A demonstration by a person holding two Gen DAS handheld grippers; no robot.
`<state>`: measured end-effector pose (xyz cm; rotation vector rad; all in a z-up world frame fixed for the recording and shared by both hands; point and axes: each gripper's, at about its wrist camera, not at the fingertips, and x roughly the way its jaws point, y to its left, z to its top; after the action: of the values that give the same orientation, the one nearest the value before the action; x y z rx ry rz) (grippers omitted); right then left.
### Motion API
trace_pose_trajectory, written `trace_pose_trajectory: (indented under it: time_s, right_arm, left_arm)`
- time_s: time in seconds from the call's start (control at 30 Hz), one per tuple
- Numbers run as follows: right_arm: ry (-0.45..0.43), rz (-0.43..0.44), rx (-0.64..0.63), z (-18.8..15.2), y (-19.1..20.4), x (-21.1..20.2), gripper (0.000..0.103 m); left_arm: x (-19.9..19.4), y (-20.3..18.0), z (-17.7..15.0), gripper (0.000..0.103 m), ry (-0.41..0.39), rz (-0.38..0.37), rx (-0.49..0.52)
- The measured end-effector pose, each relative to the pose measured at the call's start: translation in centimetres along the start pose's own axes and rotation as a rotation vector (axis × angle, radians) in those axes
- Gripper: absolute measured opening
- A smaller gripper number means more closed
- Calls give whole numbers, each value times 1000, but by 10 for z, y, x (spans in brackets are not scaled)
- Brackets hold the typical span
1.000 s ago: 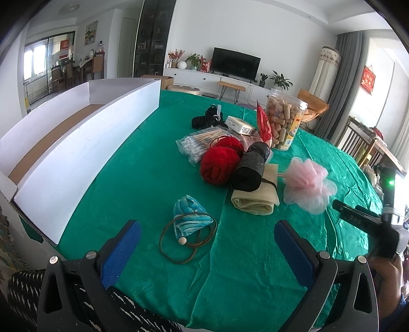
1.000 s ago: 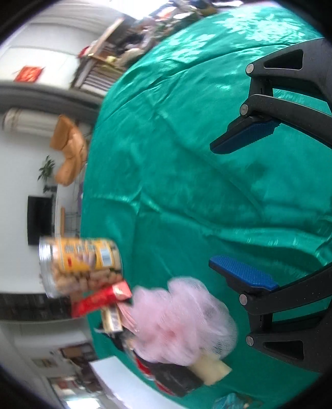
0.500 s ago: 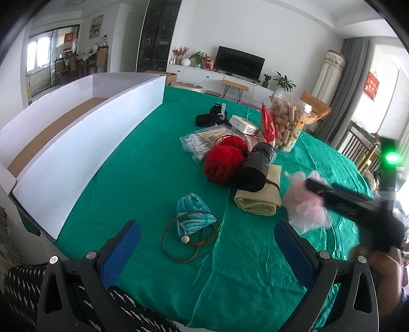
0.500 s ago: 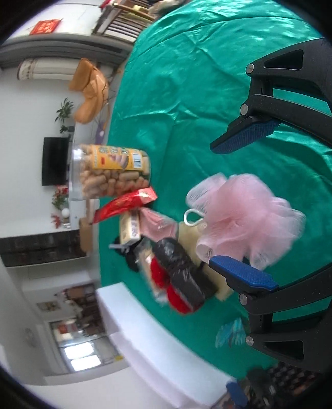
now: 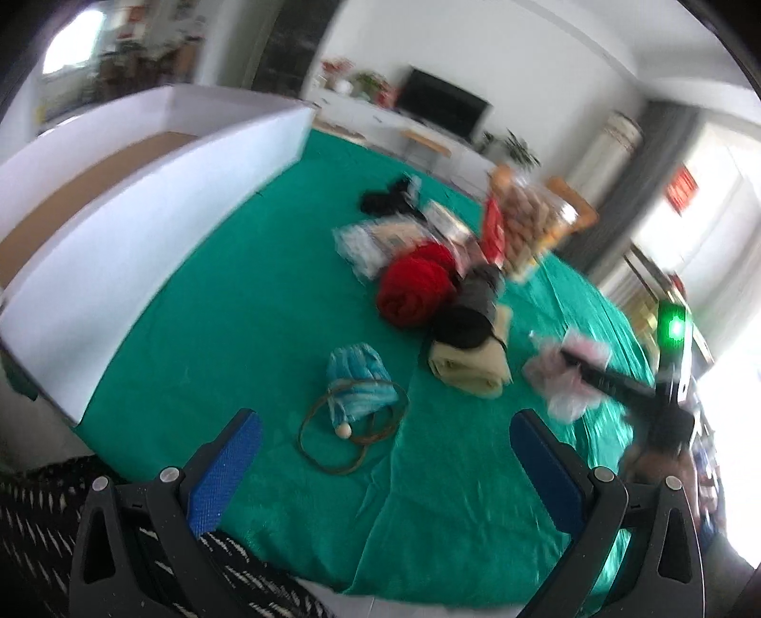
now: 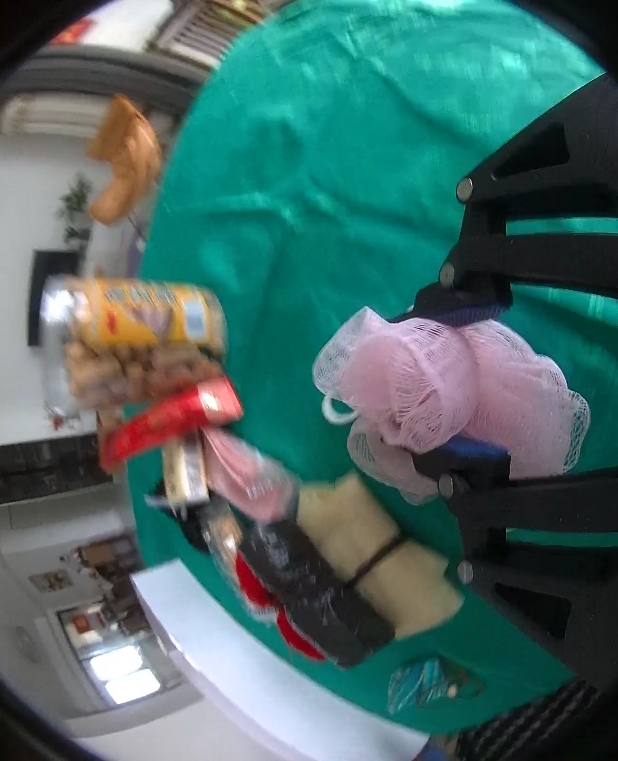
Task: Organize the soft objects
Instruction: 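Reach the right gripper to the pink mesh bath puff and grasp it, then grasp the cotton swab bag with the left gripper while the right gripper holds the puff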
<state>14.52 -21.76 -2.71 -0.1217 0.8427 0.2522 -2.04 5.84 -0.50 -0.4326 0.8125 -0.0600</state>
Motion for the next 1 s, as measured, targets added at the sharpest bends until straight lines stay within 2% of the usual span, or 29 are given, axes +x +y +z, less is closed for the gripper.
trace_pose_trajectory:
  time_s: [0.1, 0.2, 0.23, 0.27, 0.4, 0.53, 0.67, 0.73, 0.8, 0.83, 0.93, 1.0]
  right_arm:
    - [-28, -48, -2, -7, -13, -16, 40]
    - [-20, -17, 25, -17, -22, -20, 50]
    - [-13, 2, 42, -21, -24, -19, 59]
    - [-11, 12, 53, -23, -25, -18, 68]
    - [-15, 44, 97, -28, -25, -10, 72]
    - [-10, 37, 110, -36, -25, 0, 77]
    - [-5, 49, 127, -39, -30, 2, 78]
    - [12, 52, 126, -39, -30, 6, 79]
    - [18, 49, 119, -39, -29, 7, 80]
    - [20, 45, 115, -39, -28, 7, 81]
    - [29, 24, 94, -39, -24, 9, 82]
    - [32, 12, 84, -38, -22, 10, 82]
  left_arm:
    - [-4, -5, 3, 103, 45, -13, 111]
    - [1, -11, 9, 103, 85, 3, 188]
    - [8, -14, 13, 103, 115, 6, 199]
    - [15, -15, 15, 103, 135, 10, 205]
    - [55, -15, 25, 103, 238, 55, 202]
    - [96, -4, 29, 103, 362, 68, 146]
    - [108, -6, 33, 102, 358, 118, 175]
    - [112, -11, 32, 103, 347, 169, 219]
    - [122, -18, 30, 103, 355, 266, 292]
    - [125, -21, 29, 103, 347, 287, 319]
    - [132, -19, 34, 103, 355, 271, 326]
    - [135, -17, 41, 103, 388, 259, 351]
